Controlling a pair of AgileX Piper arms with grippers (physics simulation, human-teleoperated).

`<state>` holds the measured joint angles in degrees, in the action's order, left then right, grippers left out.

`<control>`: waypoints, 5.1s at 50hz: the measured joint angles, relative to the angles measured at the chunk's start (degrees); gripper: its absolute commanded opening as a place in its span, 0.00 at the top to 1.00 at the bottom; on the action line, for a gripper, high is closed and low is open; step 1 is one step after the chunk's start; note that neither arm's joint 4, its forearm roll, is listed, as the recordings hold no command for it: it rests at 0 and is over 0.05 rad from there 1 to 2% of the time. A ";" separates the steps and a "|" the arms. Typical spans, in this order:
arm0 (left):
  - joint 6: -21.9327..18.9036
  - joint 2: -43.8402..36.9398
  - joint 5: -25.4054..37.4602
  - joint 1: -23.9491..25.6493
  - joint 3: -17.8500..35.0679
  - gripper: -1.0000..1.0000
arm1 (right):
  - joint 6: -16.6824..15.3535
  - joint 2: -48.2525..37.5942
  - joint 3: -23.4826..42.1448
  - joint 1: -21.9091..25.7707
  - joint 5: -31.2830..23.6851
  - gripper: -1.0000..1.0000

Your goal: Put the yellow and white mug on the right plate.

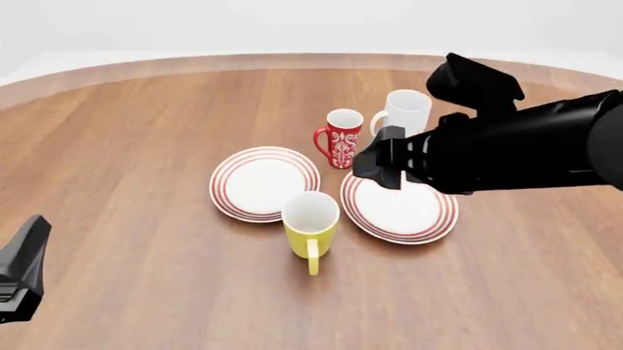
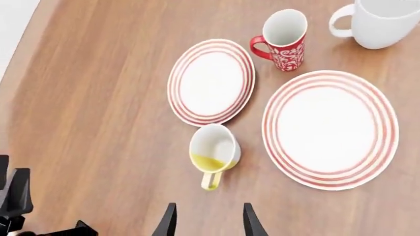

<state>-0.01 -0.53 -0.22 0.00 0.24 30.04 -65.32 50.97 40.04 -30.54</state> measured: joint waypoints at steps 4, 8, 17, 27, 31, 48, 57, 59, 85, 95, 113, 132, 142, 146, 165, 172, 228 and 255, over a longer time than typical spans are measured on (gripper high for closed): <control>0.00 -0.02 -0.02 0.00 0.00 0.00 | 1.82 -0.87 -1.29 1.27 2.26 0.00; 0.00 -0.03 -0.04 0.00 0.00 0.00 | 2.94 -1.82 -2.55 1.93 4.74 0.00; 0.00 -0.02 -0.03 0.00 -0.01 0.00 | 4.00 -3.81 -5.00 2.20 9.55 0.00; 0.01 0.04 0.02 0.00 -0.01 0.00 | 4.67 -6.21 -7.77 1.63 14.90 0.00; 0.01 0.05 0.03 0.00 -0.01 0.00 | 5.11 -7.40 -8.81 1.78 17.14 0.00; 0.01 0.08 0.05 -0.01 -0.02 0.00 | 6.02 -12.62 -11.10 1.14 24.69 0.00; 0.02 0.09 0.05 -0.01 -0.02 0.00 | 7.57 -15.36 -12.89 1.54 28.82 0.00; 0.01 0.09 0.05 -0.01 -0.02 0.00 | 8.03 -15.92 -13.31 1.78 29.73 0.00; 0.01 0.08 0.05 0.00 -0.02 0.00 | 12.88 -20.86 -17.30 4.49 39.26 0.00; 0.01 0.08 0.05 0.00 -0.02 0.00 | 13.51 -21.67 -17.42 5.33 40.55 0.00; 0.00 0.12 0.08 -0.01 -0.02 0.00 | 13.43 -22.67 -16.90 5.47 41.27 0.00; 0.00 0.12 0.09 -0.01 -0.02 0.00 | 13.14 -24.36 -15.95 5.45 42.27 0.00; 0.00 0.09 0.06 -0.01 -0.02 0.00 | 13.24 -25.59 -16.00 5.41 43.37 0.00; 0.00 0.08 0.05 -0.01 -0.02 0.00 | 13.29 -26.07 -16.03 5.36 43.82 0.00; 0.01 0.08 0.04 -0.01 -0.03 0.00 | 15.18 -28.96 -17.88 6.28 48.05 0.00; 0.01 0.09 0.04 -0.01 -0.03 0.00 | 15.81 -29.72 -18.41 6.56 49.23 0.00; 0.00 0.04 -0.01 -0.01 -0.05 0.00 | 17.89 -33.16 -18.29 8.70 53.83 1.00; -0.01 -0.02 -0.05 0.00 -0.03 0.00 | 15.27 -30.56 -17.46 7.81 50.08 1.00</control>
<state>-0.02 -0.56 -0.27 -0.01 0.21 45.31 -95.88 33.51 47.84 19.53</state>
